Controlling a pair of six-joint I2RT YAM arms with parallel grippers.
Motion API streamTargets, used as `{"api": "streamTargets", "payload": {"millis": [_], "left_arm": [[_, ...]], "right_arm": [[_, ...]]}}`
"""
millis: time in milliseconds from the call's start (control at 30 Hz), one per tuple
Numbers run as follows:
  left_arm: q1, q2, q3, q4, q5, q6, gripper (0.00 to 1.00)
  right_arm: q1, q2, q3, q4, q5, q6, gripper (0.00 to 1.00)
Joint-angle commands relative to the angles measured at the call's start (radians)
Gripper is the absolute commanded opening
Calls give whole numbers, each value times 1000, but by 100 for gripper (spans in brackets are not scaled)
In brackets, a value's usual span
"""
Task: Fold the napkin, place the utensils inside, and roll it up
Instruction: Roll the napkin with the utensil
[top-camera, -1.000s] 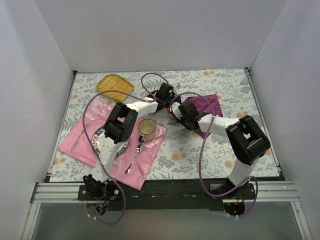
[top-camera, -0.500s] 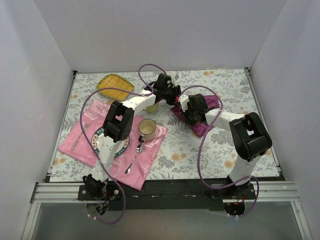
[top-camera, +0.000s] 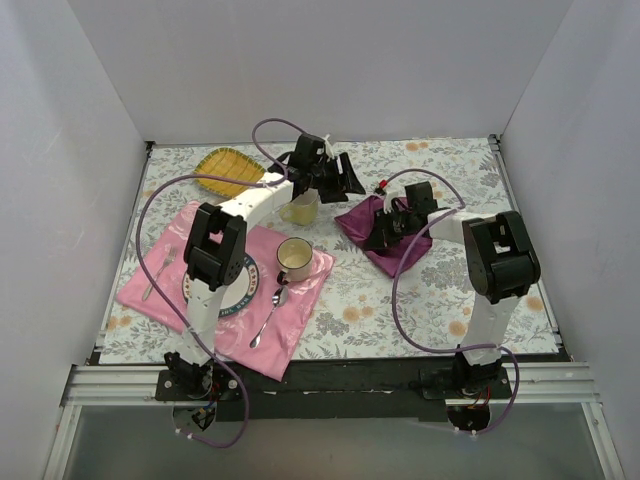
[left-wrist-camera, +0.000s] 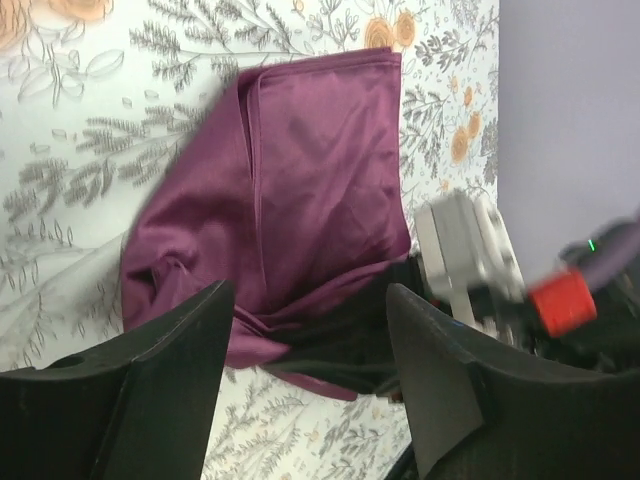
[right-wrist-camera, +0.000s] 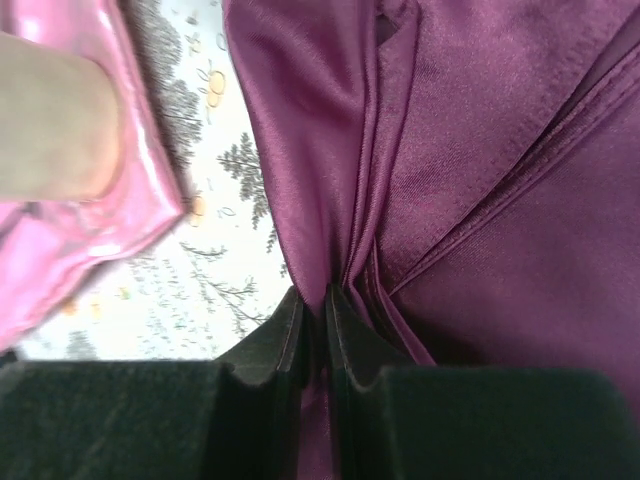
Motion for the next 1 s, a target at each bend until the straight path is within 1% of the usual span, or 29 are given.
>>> {"api": "streamTargets", "payload": {"millis": [0,67,100,133,167,200,233,300,400,433,467,500,533,567,600,633,667,733,767,800,900,967], "left_arm": [[-48,-184,-97,-24,-55,-18,58],[-53,-214,-193,11,-11,11,54],[-54,-228,-233,75,49,19,52],[-54,-254,-317,115,66,17,48],[-57,-265,-355,158,75,11,48],[-60,-277,-388,242,77,5,47],[-64,-276,-419,261,78,9,47],[-70,-261,-413,254,83,48,47],[-80,-259,-399,192,-1,56,49],[-82,-264,-395,174,-71,27,51],[-87,-264,-381,130,-105,-1,56],[-87,-262,-375,114,-115,-18,56],[-91,-262,-364,90,-154,-59,57],[-105,-261,-351,27,-177,-78,57],[-114,-262,-332,2,-197,-93,61],[-122,-265,-327,-19,-230,-121,62],[-136,-271,-326,-70,-295,-183,62],[-148,-284,-330,-89,-317,-221,64],[-162,-288,-327,-114,-366,-253,66],[-168,-290,-323,-127,-385,-260,71],[-186,-270,-286,-197,-431,-294,72],[-197,-236,-229,-287,-497,-328,72]], "right_arm": [[-35,164,-26,-186,-188,82,6],[-58,208,-6,-207,-231,89,6],[-65,227,6,-224,-257,92,6],[-71,241,31,-237,-272,87,7],[-84,265,42,-244,-286,90,6],[-87,273,49,-258,-295,92,6],[-93,280,52,-257,-303,95,6],[-121,300,43,-223,-369,122,5],[-139,300,42,-240,-345,101,4],[-144,301,43,-247,-346,98,4],[-148,304,48,-250,-344,95,4],[-150,304,48,-247,-337,96,4],[-151,304,49,-243,-332,96,4],[-150,302,51,-237,-328,101,4],[-150,301,51,-228,-332,116,4],[-150,299,52,-221,-331,119,4],[-150,297,51,-218,-328,119,4],[-150,293,52,-220,-317,115,3],[-150,288,54,-229,-311,109,3],[-150,288,57,-237,-296,102,3],[-150,284,57,-243,-266,96,3],[-150,281,56,-241,-266,96,3]]}}
